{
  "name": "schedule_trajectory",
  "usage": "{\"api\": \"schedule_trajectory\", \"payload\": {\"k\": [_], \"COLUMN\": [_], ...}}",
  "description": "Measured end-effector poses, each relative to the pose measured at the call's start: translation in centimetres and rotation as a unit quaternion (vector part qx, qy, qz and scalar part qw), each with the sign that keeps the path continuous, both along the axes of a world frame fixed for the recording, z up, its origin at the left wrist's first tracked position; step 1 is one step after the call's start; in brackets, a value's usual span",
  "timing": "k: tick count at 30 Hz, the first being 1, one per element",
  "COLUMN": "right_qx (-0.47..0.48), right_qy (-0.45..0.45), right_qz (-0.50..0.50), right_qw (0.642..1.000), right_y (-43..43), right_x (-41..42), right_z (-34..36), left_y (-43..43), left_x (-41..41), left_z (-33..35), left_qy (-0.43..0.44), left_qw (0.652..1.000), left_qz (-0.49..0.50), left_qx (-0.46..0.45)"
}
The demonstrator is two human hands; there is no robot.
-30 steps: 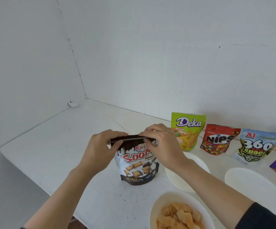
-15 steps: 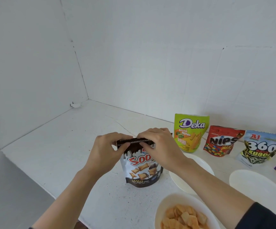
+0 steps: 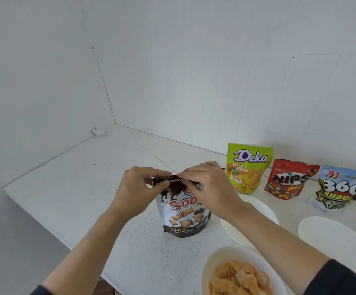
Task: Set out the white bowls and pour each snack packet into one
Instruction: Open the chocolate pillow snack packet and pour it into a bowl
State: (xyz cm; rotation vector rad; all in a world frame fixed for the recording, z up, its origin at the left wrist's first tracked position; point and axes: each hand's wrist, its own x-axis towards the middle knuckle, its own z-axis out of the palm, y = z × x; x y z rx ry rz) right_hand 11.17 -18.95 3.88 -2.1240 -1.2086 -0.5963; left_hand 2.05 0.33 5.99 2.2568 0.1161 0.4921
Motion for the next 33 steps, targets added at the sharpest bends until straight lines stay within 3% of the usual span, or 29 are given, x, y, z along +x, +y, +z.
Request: {"api": "schedule_trajectory", "payload": {"k": [17,33], "right_qx": [0.027,0.007], "right_qy": [0.121,0.183], "right_qz": [0.021,0.005], "right_qw": [0.992,0.983], "right_y": [0.2,0.2], "right_x": [-0.4,-0.8], "right_z": [1.4,2.4], "left_y": [-0.6,-0.7], "left_x": [-0.6,-0.3], "left_z": [0.8,2.7], "left_qy": [-0.001,0.071], "left_qw": [0.999,0.997], "left_qz": [0.014,0.017], "left_qx": [-0.043,0.003]}}
